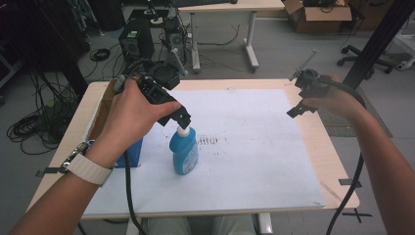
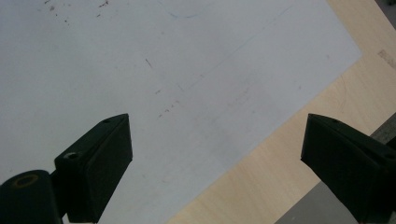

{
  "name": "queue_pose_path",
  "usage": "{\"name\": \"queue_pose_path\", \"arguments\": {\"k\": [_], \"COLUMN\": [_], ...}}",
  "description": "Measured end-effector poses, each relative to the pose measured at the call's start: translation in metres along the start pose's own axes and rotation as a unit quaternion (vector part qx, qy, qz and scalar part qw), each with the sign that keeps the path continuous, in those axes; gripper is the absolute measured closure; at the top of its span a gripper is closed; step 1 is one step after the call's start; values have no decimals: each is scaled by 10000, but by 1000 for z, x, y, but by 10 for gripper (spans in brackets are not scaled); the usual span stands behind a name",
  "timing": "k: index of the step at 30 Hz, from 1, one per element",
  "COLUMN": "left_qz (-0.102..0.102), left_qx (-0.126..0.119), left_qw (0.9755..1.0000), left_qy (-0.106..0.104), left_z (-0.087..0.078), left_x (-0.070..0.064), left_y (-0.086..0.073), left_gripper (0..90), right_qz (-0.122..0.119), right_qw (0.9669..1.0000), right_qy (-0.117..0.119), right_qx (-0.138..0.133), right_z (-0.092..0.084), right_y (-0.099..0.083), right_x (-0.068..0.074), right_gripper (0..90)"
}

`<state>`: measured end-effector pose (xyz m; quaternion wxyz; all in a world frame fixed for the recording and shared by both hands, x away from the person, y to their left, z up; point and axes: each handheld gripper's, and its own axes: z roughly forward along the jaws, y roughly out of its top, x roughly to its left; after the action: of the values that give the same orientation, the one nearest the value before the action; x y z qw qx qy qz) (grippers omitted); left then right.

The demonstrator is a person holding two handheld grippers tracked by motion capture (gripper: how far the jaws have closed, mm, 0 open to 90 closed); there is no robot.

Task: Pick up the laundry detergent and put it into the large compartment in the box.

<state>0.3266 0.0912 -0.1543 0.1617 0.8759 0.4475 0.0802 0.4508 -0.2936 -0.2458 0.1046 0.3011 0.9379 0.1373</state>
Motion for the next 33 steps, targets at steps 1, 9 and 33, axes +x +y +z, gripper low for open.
{"name": "queue_pose_path", "arguments": {"k": [1,9,33], "left_qz": [-44,-205,-198], "left_qx": [21,90,387], "left_qw": [10000,9997,9989], "left_qy": [-13,-58,-193], "left_z": [2,8,46], "left_x": [2,7,5], "left_y": [1,3,6], "left_gripper": [74,73,77], "right_qz": [-2,-7,-27], "right_qw": [10000,10000,10000], "right_qy": [2,-1,-1], "right_qx": [-4,7,-1], "right_z": [0,1,3], "right_y": [0,1,2], "right_x": [0,0,0], "right_gripper": [88,88,88]}}
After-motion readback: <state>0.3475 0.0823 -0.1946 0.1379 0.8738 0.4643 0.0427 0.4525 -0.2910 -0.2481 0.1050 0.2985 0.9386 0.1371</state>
